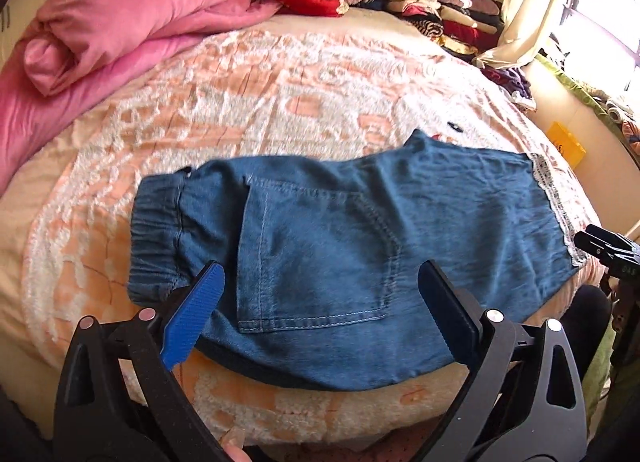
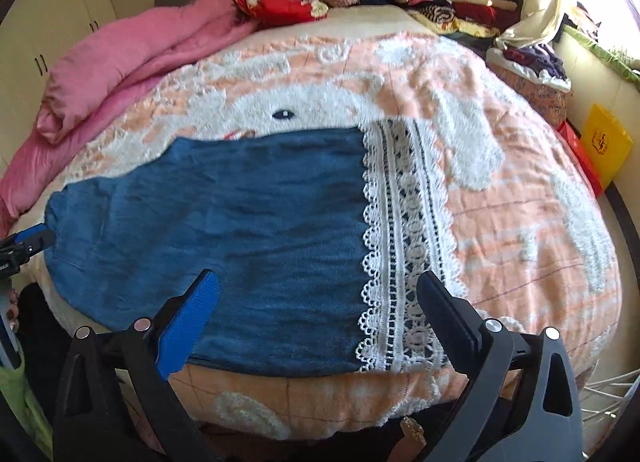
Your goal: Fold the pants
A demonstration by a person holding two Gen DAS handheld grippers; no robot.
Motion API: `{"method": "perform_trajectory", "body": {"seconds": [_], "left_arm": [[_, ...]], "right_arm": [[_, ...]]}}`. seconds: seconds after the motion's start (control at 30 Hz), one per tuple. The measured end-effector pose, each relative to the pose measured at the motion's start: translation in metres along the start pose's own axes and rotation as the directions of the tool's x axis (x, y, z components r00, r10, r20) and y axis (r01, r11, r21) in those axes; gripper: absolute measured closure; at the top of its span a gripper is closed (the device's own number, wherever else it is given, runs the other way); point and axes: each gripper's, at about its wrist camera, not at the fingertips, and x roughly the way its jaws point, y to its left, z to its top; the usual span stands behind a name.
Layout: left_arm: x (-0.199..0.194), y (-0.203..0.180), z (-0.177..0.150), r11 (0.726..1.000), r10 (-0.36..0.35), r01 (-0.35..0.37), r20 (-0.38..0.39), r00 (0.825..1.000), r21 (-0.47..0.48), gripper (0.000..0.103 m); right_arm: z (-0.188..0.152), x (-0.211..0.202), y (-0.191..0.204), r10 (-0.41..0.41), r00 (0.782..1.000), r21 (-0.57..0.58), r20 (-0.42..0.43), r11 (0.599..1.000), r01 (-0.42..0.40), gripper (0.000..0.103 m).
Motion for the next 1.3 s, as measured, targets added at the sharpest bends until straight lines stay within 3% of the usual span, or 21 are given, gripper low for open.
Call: {"method": "perform_trajectory", "body": {"seconds": [0.53,1.3], "left_arm": [[-0.026,-0.043,0.027,0.997,-0.03,0.024,0.078,0.996,0.076,0.01],[0.007,-0.132,0.063,0.965,-0.109,0.092,0.058,0.992,0.244,0.01]], "right_arm": [[0.005,-0.058,-0.017,-0.004,0.987,0.047,0.158,0.999,-0.003,0.005],[-0.012,-0.082,-0.05,-0.062,0.977,0.092,0.206,0.995,0.044,0.005]]}}
